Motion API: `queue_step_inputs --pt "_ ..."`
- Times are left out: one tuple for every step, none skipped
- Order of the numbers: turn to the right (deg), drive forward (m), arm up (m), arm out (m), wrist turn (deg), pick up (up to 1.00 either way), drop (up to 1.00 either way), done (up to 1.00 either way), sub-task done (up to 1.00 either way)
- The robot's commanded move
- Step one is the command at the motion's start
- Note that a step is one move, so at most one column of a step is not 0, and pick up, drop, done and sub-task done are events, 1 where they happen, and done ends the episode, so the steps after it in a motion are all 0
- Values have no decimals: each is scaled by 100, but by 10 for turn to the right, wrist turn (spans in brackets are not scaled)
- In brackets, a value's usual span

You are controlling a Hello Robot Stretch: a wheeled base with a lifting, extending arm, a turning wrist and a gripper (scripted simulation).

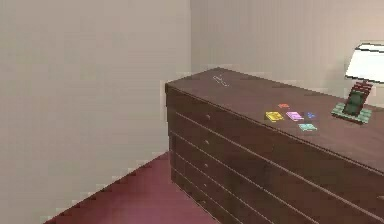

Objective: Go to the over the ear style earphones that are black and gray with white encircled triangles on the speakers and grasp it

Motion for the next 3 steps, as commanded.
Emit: queue_step_inputs --pt "-450 0 0 0 0 0 0 0 0" --pt "-450 0 0 0 0 0 0 0 0" --pt "-420 0 0 0 0 0 0 0 0"
